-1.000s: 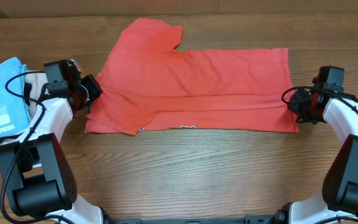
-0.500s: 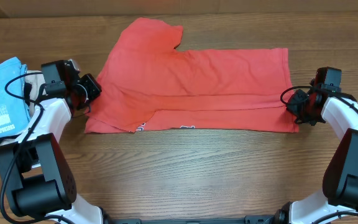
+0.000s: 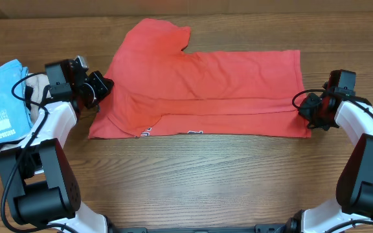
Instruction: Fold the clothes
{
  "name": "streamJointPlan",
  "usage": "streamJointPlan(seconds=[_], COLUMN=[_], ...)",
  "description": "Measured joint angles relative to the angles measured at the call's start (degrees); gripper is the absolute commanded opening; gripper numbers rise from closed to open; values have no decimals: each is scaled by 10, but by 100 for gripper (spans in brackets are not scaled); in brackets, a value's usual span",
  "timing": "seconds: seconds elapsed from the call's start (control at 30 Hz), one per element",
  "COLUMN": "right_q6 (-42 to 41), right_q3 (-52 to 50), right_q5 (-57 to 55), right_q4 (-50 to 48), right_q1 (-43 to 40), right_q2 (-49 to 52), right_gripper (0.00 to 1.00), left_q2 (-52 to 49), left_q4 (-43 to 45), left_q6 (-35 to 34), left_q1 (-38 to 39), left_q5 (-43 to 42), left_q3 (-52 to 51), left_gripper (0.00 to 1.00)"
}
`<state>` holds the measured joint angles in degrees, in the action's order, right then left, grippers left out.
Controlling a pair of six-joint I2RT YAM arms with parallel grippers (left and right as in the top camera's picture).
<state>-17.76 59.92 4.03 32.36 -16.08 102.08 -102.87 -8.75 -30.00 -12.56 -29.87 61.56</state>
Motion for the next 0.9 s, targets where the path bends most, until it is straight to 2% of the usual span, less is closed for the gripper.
streamJointPlan(seconds=[0.07, 0.13, 0.17, 0.23, 0.4, 0.53, 0.6, 0.63, 0.7, 0.73, 0.8, 0.9], right_q6=[0, 0, 0, 0, 0, 0, 0, 0, 0, 0, 0, 0], right_q3=[0, 0, 0, 0, 0, 0, 0, 0, 0, 0, 0, 0], right_q5=[0, 0, 0, 0, 0, 0, 0, 0, 0, 0, 0, 0], right_q4=[0, 0, 0, 1, 2, 2, 2, 2, 2, 3, 2, 3], right_q1=[0, 0, 0, 0, 0, 0, 0, 0, 0, 0, 0, 0], right_q2=[0, 0, 0, 0, 0, 0, 0, 0, 0, 0, 0, 0], right_gripper=[31, 31, 31, 31, 31, 31, 31, 31, 31, 31, 31, 31], left_q2=[0, 0, 0, 0, 0, 0, 0, 0, 0, 0, 0, 0], left_q4=[2, 1, 0, -2, -10, -20, -19, -18, -18, -23, -41, -80], left_q6=[-2, -7, -7, -8, 2, 19, 25, 28, 35, 38, 47, 58], left_q1=[0, 0, 0, 0, 0, -3, -10, -14, -24, -29, -34, -36], left_q5=[0, 0, 0, 0, 0, 2, 3, 3, 5, 9, 22, 49], left_q3=[0, 0, 0, 0, 0, 0, 0, 0, 0, 0, 2, 3], left_gripper=[54, 63, 63, 63, 53, 52, 47, 41, 17, 10, 5, 4])
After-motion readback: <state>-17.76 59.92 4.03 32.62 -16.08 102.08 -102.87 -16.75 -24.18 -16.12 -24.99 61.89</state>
